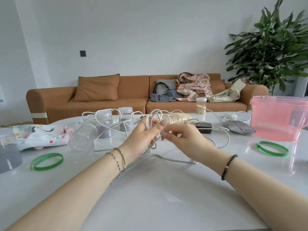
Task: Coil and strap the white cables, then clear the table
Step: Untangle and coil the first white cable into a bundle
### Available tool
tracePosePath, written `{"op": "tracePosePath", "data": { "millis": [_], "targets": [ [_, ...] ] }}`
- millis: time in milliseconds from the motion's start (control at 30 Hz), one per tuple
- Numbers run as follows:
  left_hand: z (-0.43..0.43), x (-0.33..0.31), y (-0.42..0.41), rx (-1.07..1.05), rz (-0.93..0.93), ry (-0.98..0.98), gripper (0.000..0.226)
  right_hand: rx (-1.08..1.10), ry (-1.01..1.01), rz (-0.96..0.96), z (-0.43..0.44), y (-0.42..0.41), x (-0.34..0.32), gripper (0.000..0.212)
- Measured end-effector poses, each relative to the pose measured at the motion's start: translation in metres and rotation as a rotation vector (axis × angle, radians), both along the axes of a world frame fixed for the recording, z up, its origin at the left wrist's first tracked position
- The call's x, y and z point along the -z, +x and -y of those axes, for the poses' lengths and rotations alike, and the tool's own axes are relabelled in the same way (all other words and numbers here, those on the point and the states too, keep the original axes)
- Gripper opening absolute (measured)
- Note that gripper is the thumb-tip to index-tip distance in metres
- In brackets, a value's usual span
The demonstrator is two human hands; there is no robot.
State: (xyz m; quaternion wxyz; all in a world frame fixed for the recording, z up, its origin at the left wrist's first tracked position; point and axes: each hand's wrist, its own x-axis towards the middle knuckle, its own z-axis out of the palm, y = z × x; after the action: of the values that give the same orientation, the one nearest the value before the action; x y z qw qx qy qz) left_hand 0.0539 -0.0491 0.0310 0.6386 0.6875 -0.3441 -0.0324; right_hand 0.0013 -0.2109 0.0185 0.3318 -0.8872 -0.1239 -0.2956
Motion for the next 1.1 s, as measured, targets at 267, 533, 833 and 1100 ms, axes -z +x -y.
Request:
{"op": "tracePosePath", "data": {
  "millis": [267,533,833,1100],
  "targets": [
    [-0.002,0.001,0.003,-0.138,0.105,0.000,0.043,-0.002,-0.055,-0.103,-0.010,-0.005,0.000,0.037],
    [-0.004,0.000,0.015,-0.089,-0.138,-0.121,0.033,0.016,-0.107,-0.097,-0.005,-0.003,0.001,0.025],
    [-0.004,-0.002,0.016,-0.015,-0.207,-0.220,0.033,-0.006,0.033,0.033,-0.001,-0.001,-0.001,0.008],
    [-0.003,-0.003,0.007,0.162,-0.306,-0.180,0.025,-0.031,0.097,0.211,-0.002,-0.003,-0.009,0.041]
  ]
}}
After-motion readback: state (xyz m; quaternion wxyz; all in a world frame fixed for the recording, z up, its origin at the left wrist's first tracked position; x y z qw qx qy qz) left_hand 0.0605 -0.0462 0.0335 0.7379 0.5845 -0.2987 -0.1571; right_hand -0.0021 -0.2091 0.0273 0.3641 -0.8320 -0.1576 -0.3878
